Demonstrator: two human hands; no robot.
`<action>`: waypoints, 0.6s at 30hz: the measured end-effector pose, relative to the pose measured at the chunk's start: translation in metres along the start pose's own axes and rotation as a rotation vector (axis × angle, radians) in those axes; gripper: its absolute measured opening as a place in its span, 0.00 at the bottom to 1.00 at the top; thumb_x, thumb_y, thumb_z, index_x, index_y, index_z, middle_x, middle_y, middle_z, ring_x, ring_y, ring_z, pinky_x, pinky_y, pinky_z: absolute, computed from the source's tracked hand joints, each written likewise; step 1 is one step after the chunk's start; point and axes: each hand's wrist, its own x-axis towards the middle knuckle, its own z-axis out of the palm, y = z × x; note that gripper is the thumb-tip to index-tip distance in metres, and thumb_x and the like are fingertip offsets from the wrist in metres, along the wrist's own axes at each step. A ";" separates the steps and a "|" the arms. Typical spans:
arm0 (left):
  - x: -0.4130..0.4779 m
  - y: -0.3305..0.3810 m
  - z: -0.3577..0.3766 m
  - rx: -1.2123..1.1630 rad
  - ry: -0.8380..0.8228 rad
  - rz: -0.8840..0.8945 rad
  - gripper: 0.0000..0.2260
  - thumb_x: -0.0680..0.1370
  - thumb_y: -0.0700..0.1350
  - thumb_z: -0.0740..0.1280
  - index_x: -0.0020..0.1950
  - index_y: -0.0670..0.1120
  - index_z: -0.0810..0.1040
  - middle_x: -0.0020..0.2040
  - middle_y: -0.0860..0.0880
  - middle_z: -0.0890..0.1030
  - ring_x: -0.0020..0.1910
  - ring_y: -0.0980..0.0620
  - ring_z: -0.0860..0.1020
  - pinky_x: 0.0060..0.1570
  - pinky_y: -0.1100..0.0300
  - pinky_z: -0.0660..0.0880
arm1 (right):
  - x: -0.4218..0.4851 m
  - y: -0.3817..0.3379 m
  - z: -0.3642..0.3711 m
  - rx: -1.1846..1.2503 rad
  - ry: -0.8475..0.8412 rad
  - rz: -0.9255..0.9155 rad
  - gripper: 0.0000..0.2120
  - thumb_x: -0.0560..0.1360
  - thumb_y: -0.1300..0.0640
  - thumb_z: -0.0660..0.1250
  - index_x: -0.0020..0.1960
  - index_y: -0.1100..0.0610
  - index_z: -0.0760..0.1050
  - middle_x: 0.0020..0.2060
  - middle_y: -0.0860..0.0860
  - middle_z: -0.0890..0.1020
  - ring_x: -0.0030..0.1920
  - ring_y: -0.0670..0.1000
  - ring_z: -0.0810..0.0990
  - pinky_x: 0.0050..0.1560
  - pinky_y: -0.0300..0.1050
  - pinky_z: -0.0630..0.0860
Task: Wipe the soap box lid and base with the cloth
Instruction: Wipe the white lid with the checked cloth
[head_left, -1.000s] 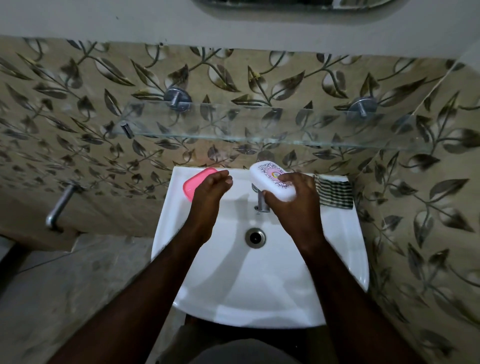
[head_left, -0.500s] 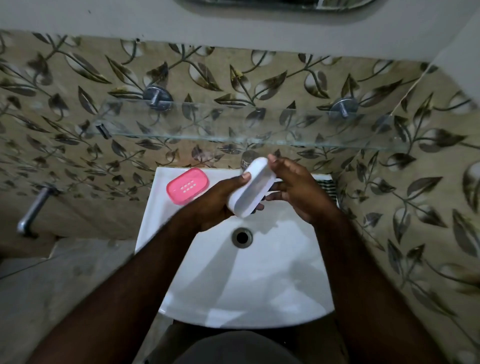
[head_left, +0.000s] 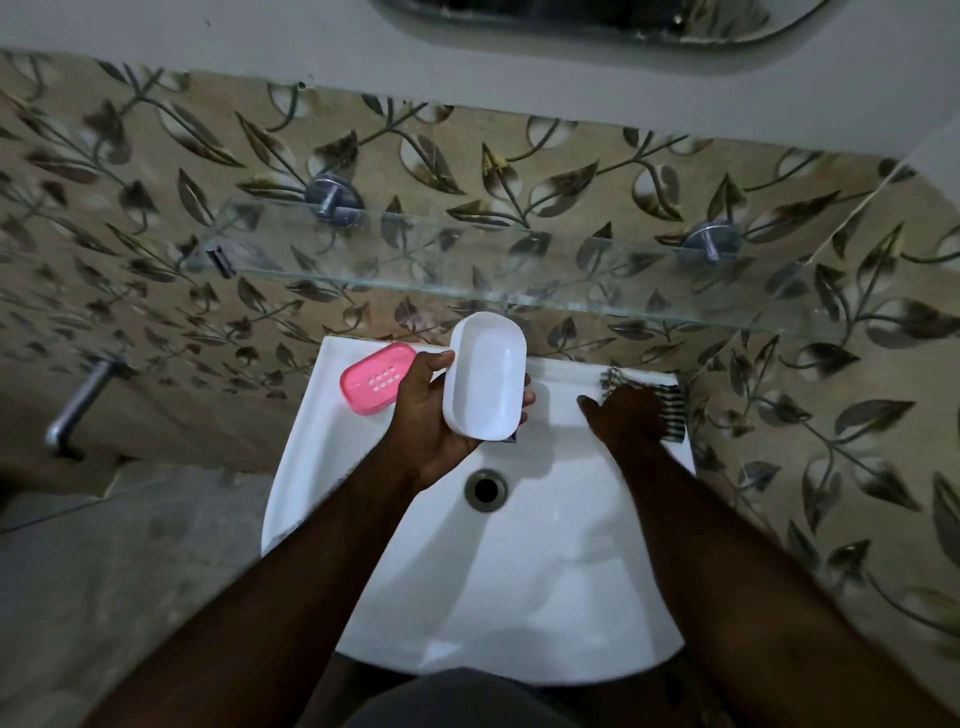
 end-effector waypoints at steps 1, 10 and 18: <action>0.000 0.001 -0.001 0.000 -0.009 0.005 0.25 0.72 0.54 0.63 0.63 0.40 0.79 0.60 0.37 0.79 0.59 0.35 0.77 0.70 0.40 0.61 | 0.001 -0.002 0.000 -0.059 -0.005 0.001 0.30 0.77 0.41 0.64 0.67 0.64 0.71 0.67 0.62 0.73 0.69 0.62 0.69 0.68 0.53 0.65; -0.004 0.003 0.002 -0.034 0.078 0.048 0.28 0.70 0.60 0.67 0.63 0.42 0.79 0.60 0.39 0.80 0.55 0.38 0.79 0.54 0.46 0.78 | 0.021 0.009 -0.026 0.008 -0.003 0.017 0.13 0.76 0.61 0.65 0.58 0.65 0.75 0.60 0.63 0.78 0.63 0.62 0.75 0.60 0.51 0.72; 0.004 -0.003 0.003 0.059 0.132 0.024 0.25 0.75 0.65 0.61 0.56 0.47 0.84 0.54 0.43 0.84 0.51 0.44 0.82 0.57 0.47 0.73 | -0.013 0.005 -0.076 0.814 -0.021 0.040 0.10 0.72 0.59 0.71 0.46 0.68 0.81 0.42 0.64 0.84 0.41 0.59 0.84 0.41 0.50 0.79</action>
